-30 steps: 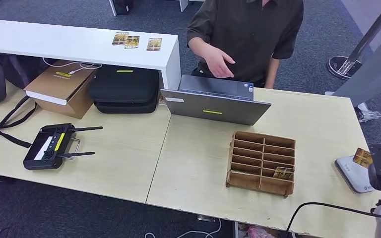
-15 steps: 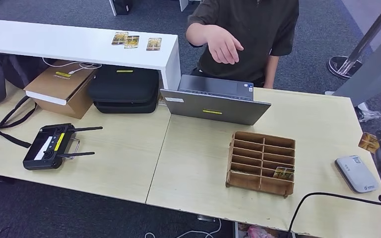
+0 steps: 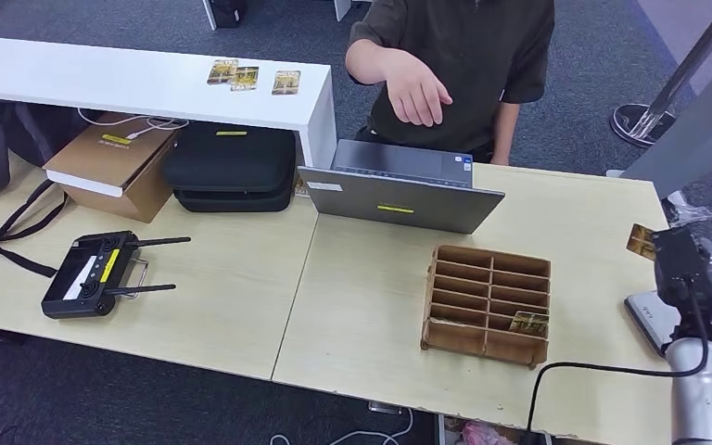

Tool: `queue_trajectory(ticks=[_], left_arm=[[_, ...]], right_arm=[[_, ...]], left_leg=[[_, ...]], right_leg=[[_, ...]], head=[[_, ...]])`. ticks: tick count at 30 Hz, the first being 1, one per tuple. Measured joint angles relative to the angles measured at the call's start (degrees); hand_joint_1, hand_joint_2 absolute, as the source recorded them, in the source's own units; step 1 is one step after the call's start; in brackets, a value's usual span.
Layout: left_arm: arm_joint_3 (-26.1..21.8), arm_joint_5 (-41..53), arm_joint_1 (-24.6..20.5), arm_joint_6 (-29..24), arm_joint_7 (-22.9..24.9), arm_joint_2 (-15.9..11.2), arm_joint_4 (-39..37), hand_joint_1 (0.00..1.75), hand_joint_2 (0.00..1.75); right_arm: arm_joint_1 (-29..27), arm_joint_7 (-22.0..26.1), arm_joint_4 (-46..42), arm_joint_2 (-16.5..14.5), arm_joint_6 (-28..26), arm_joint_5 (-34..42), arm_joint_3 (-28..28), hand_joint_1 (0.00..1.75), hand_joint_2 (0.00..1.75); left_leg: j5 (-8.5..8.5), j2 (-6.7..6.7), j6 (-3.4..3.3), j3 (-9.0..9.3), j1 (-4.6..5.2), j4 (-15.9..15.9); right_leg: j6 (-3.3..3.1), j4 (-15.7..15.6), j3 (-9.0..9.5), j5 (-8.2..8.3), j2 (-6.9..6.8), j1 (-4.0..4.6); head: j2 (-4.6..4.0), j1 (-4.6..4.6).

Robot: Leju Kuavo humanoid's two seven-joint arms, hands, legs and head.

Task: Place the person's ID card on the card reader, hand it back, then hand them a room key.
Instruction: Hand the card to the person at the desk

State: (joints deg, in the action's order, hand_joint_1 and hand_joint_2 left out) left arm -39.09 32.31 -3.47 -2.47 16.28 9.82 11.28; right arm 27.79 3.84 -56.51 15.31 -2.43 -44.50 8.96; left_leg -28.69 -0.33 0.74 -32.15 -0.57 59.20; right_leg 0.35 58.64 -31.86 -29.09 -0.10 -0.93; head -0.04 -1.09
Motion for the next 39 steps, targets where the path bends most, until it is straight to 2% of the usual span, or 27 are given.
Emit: queue_trajectory(ticks=[6,14,19,24,28,29,39], left_arm=[[0.3,2.0,-0.3,0.5,0.2,0.0,0.0,0.00,0.00],[0.9,3.1,-0.5,0.9,1.1,0.0,0.0,0.00,0.00],[1.2,3.8,-0.6,1.4,1.6,0.0,0.0,0.00,0.00],[1.3,4.5,-0.7,1.9,1.9,0.0,0.0,0.00,0.00],[1.3,4.8,-0.7,2.0,2.3,0.0,0.0,0.00,0.00],[1.3,4.8,-0.7,2.0,2.4,0.0,0.0,0.00,0.00],[1.3,4.4,-0.7,1.9,2.1,0.0,0.0,0.00,0.00]], right_arm=[[6.9,0.3,-0.3,-8.9,-5.7,-2.7,-8.5,1.75,1.75],[15.9,-1.0,1.3,-19.2,-4.2,-4.2,-17.7,1.75,1.75],[18.7,-1.2,3.2,-22.4,-3.4,-4.5,-20.4,1.75,1.75],[18.9,-1.9,4.3,-23.4,-3.4,-5.5,-21.8,1.75,1.75],[18.8,-2.2,4.7,-23.5,-3.4,-6.0,-21.9,0.04,1.75],[18.7,-2.3,4.8,-23.5,-3.3,-6.2,-21.9,0.00,1.75],[18.4,-1.8,6.1,-24.1,-3.1,-6.5,-22.0,0.00,1.75]], left_leg=[[0.12,0.11,0.13,0.01,-0.04,0.0],[0.15,0.08,0.18,-0.07,-0.05,0.0],[0.15,0.09,0.18,-0.09,-0.03,0.0],[0.15,-0.03,0.18,-0.13,-0.02,0.0],[0.15,-0.02,0.18,-0.13,-0.02,0.0],[0.15,-0.02,0.18,-0.13,-0.02,0.0],[0.15,-0.02,0.18,-0.16,-0.03,0.0]], right_leg=[[-0.04,0.2,-0.17,0.02,0.14,0.02],[-0.06,0.2,-0.30,0.02,0.12,0.02],[-0.06,0.2,-0.31,0.02,0.13,0.01],[-0.06,0.2,-0.31,0.03,0.02,0.00],[-0.06,0.2,-0.31,0.03,0.03,0.00],[-0.06,0.2,-0.31,0.03,0.03,0.00],[-0.07,0.2,-0.33,0.03,0.02,0.01]], head=[[0.00,-0.01],[0.02,0.01],[0.00,0.01],[0.01,0.02],[0.01,0.02],[0.01,0.02],[0.00,0.02]])
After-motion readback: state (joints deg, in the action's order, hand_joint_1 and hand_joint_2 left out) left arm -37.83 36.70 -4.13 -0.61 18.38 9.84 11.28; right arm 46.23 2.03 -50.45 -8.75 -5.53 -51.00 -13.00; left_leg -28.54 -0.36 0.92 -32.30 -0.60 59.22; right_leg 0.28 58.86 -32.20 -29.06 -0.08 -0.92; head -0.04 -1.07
